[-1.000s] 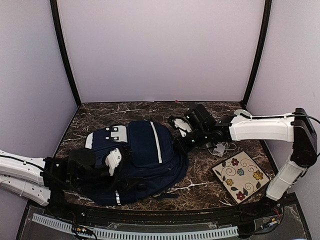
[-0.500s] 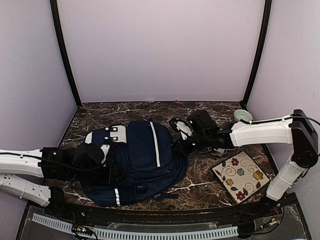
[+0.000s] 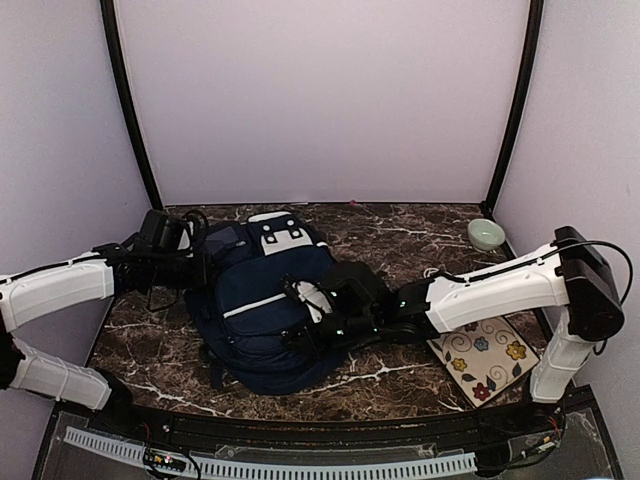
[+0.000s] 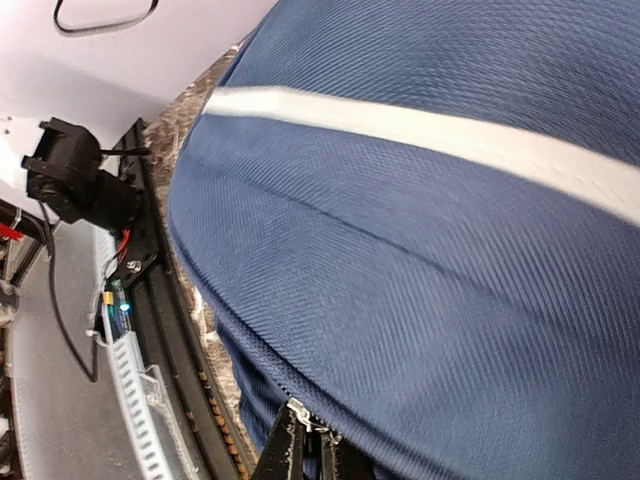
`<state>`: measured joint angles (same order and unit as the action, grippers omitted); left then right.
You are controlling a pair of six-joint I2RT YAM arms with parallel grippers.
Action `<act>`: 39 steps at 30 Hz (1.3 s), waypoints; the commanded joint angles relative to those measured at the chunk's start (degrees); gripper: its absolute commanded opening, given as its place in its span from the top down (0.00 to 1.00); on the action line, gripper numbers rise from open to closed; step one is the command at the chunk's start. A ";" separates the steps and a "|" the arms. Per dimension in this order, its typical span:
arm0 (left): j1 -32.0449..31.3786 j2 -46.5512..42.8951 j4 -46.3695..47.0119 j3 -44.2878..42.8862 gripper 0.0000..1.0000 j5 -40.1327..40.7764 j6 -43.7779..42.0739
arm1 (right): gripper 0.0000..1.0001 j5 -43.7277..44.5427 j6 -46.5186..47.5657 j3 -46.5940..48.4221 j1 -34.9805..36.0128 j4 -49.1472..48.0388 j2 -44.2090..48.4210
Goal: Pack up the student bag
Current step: Adjust the student bag at the center of the board, then hold the upper front pocket of the student bag, then zip the upper front pocket of the student bag.
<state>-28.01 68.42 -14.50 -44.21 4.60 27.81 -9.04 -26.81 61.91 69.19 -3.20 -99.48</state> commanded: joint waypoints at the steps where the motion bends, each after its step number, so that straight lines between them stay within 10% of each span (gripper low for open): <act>1: -7.46 -5.13 10.04 -1.18 0.51 -0.19 -10.33 | 1.00 -4.35 -4.57 -2.78 -0.45 3.24 0.67; 14: -41.70 -12.46 11.77 9.65 0.45 10.29 -47.66 | 1.00 -7.08 -3.69 -3.68 -5.02 4.30 3.39; 21: -43.78 -3.59 24.07 10.88 0.35 27.88 -60.23 | 1.00 -6.01 -4.55 -4.37 -5.25 5.10 4.43; 26: -43.78 1.05 25.07 10.91 0.56 33.24 -61.90 | 1.00 -3.87 -4.33 -5.13 -5.59 7.55 7.27; 29: -43.80 1.64 23.46 11.06 0.98 37.27 -60.75 | 1.00 1.45 -3.39 -4.73 -7.32 14.24 9.78; 39: -43.87 -8.41 13.45 15.18 1.00 30.97 -56.78 | 1.00 21.48 4.76 -3.81 -27.99 30.53 15.00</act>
<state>-72.44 64.88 8.12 -32.29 32.01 -30.30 -5.89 -26.28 58.04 51.57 15.66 -85.52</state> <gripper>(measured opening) 0.060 0.026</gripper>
